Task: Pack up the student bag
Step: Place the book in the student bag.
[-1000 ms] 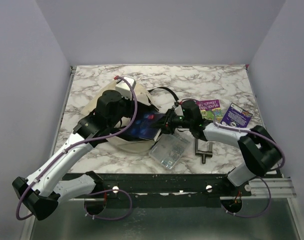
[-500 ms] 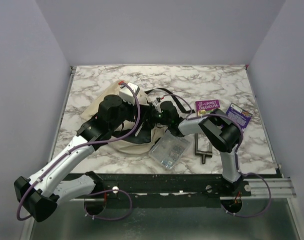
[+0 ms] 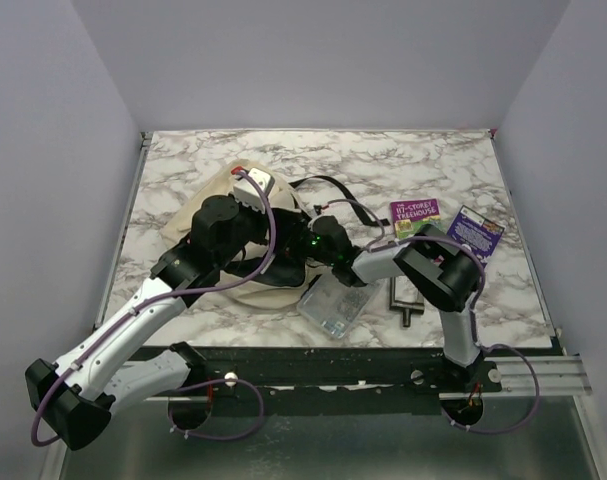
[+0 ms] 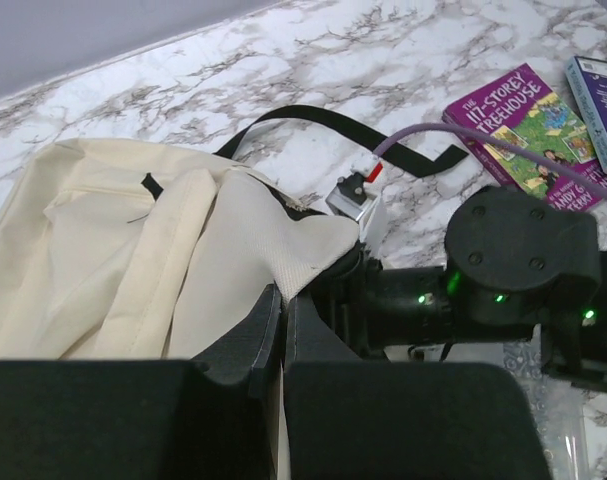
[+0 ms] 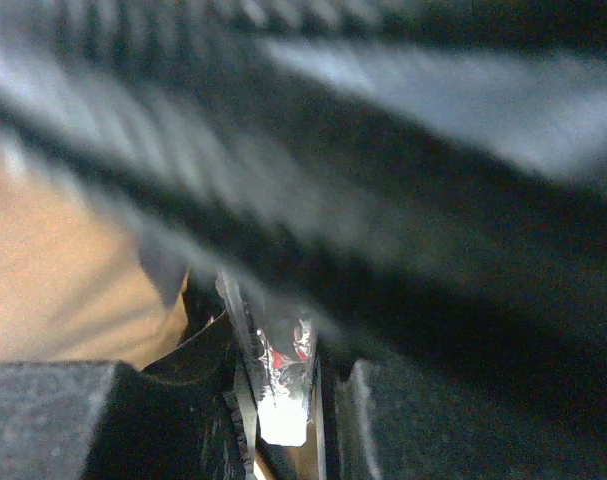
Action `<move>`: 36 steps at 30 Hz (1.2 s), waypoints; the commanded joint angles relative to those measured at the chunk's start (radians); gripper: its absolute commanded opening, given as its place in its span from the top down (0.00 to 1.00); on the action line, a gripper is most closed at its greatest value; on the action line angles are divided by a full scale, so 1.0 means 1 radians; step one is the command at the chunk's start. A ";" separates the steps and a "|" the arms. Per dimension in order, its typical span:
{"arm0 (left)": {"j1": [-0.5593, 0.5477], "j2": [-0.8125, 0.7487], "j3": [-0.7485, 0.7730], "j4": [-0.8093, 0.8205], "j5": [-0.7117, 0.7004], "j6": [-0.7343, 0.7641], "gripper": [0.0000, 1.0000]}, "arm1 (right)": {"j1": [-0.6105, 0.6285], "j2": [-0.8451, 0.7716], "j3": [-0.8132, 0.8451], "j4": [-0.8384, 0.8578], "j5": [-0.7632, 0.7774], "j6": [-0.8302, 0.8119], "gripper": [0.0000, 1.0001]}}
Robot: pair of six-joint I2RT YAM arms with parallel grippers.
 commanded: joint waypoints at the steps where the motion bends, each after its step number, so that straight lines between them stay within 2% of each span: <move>1: 0.016 -0.047 0.001 0.123 -0.058 0.019 1.00 | 0.052 0.119 0.145 0.281 0.219 0.037 0.98; 3: 0.022 -0.058 -0.001 0.123 -0.060 0.033 1.00 | 0.052 0.102 0.105 0.281 0.250 0.042 0.72; 5: 0.021 -0.063 -0.013 0.130 -0.039 0.027 1.00 | 0.052 0.062 0.084 0.169 0.237 0.010 0.49; 7: 0.021 -0.057 -0.020 0.136 -0.034 0.007 1.00 | 0.052 0.016 0.070 0.037 0.232 -0.040 0.35; 9: 0.020 -0.049 -0.023 0.137 -0.021 -0.003 1.00 | 0.055 -0.020 0.021 -0.009 0.207 -0.036 0.29; 13: 0.021 -0.043 -0.026 0.139 -0.013 0.001 1.00 | 0.055 -0.071 -0.035 -0.097 0.160 -0.042 0.27; 18: 0.021 -0.040 -0.025 0.139 -0.008 0.007 1.00 | 0.060 -0.047 -0.040 -0.068 0.173 -0.028 0.30; 20: 0.020 -0.040 -0.024 0.139 -0.002 0.006 1.00 | 0.064 0.065 0.105 -0.011 0.205 -0.050 0.31; 22: 0.022 -0.039 -0.019 0.140 -0.009 0.006 1.00 | 0.063 0.179 0.361 -0.121 0.179 -0.127 0.29; 23: 0.024 -0.038 -0.016 0.139 -0.011 0.009 1.00 | 0.067 0.185 0.397 -0.138 0.163 -0.126 0.29; 26: 0.024 -0.054 -0.035 0.144 -0.016 0.013 1.00 | 0.099 0.065 0.274 -0.234 0.301 -0.151 0.21; 32: 0.027 -0.056 -0.027 0.141 -0.027 0.025 1.00 | 0.095 -0.014 0.180 -0.353 0.286 -0.175 0.19; 36: 0.027 -0.065 -0.041 0.140 -0.045 0.034 1.00 | 0.097 -0.126 0.112 -0.385 0.311 -0.238 0.19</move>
